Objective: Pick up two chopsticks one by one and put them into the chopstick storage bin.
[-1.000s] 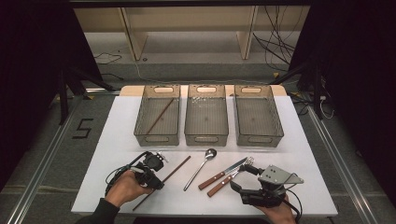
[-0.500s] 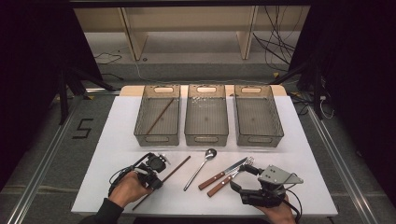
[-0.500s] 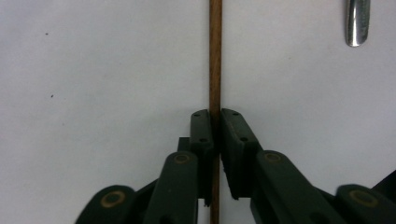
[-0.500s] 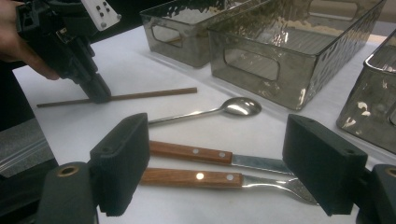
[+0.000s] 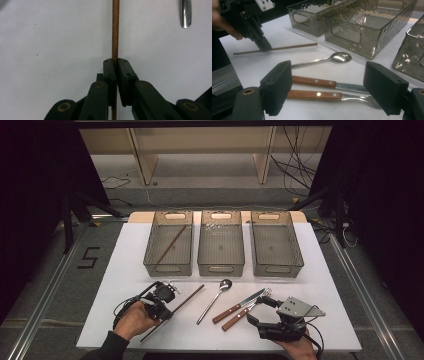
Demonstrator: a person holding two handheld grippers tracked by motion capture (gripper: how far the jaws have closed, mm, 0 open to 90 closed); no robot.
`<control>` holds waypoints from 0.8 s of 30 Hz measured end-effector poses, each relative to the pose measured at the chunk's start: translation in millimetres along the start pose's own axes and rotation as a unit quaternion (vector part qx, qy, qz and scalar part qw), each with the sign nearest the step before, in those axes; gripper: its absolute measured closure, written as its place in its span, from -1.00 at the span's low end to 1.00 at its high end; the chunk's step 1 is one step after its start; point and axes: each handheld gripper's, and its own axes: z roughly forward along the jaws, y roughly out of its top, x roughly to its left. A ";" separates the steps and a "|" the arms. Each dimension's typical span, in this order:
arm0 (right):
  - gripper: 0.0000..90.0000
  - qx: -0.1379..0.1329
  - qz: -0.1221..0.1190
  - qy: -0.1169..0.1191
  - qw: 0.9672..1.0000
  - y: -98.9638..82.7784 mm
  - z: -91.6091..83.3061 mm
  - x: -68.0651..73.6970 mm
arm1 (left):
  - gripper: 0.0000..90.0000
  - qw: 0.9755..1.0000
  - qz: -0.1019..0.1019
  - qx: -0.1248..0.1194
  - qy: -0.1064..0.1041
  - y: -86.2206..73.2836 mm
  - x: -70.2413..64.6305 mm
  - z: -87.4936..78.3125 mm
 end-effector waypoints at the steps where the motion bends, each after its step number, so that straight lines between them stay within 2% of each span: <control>1: -0.47 0.000 0.000 0.000 1.000 -0.1 0.0 0.0 | 0.89 1.000 -0.001 -0.002 -0.002 -0.4 1.1 -3.2; 13: -0.47 0.000 0.002 0.000 1.000 0.1 0.5 0.2 | 0.89 0.999 -0.004 -0.035 -0.011 -2.8 11.7 -24.4; 21: -0.47 0.000 0.002 0.000 1.000 -0.1 0.4 -0.8 | 0.89 0.997 -0.005 -0.074 -0.017 4.3 20.6 -45.7; 24: -0.47 -0.001 0.002 0.000 1.000 0.0 0.5 -0.7 | 0.89 0.996 -0.013 -0.091 -0.012 9.5 28.9 -53.1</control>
